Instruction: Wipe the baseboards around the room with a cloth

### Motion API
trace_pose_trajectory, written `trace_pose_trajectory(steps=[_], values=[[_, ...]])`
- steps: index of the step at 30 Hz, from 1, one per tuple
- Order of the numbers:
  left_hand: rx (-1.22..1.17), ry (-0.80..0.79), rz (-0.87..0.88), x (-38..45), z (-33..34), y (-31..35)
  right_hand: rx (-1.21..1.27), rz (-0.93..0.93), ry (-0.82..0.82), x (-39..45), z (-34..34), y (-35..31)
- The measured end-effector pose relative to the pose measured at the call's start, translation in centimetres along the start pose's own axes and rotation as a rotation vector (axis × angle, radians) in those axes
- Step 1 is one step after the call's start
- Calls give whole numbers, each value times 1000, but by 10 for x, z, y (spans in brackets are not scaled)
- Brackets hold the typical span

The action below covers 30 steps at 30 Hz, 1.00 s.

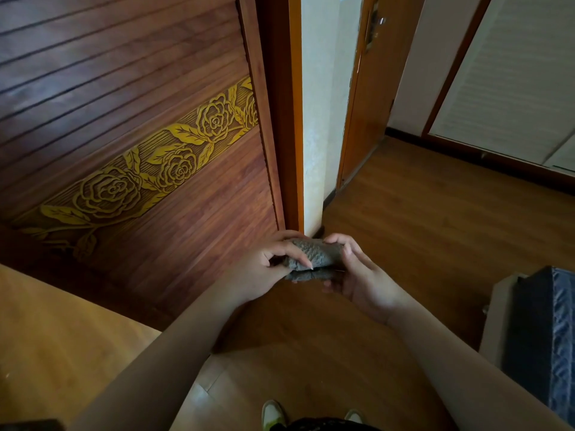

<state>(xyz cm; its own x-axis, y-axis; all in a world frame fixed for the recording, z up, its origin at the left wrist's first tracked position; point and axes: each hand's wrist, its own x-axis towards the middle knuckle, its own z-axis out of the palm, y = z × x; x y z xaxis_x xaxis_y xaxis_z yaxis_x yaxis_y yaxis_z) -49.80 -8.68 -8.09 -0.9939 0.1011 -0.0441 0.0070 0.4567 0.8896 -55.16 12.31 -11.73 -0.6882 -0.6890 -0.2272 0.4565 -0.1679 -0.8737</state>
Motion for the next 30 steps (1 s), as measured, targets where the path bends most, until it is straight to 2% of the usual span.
trace_pose_trajectory(steps=[3,7,11,16,20,24,30], values=[[21,-43,55,-1,0,-3,-8,27,159,3,1,-1],[-149,-151,48,-2,1,-8,-18,46,155,4,-3,-2],[-344,-128,-8,-4,3,-5,-189,-5,182,6,-4,-8],[-132,-32,-144,-1,1,2,-568,-102,196,4,-2,-12],[-172,-15,-210,0,6,-2,-661,-188,195,3,-4,-15],[-220,57,-163,0,7,-6,-701,-232,176,5,-7,-13],[40,21,20,5,2,-10,-710,-250,43,2,-9,-9]])
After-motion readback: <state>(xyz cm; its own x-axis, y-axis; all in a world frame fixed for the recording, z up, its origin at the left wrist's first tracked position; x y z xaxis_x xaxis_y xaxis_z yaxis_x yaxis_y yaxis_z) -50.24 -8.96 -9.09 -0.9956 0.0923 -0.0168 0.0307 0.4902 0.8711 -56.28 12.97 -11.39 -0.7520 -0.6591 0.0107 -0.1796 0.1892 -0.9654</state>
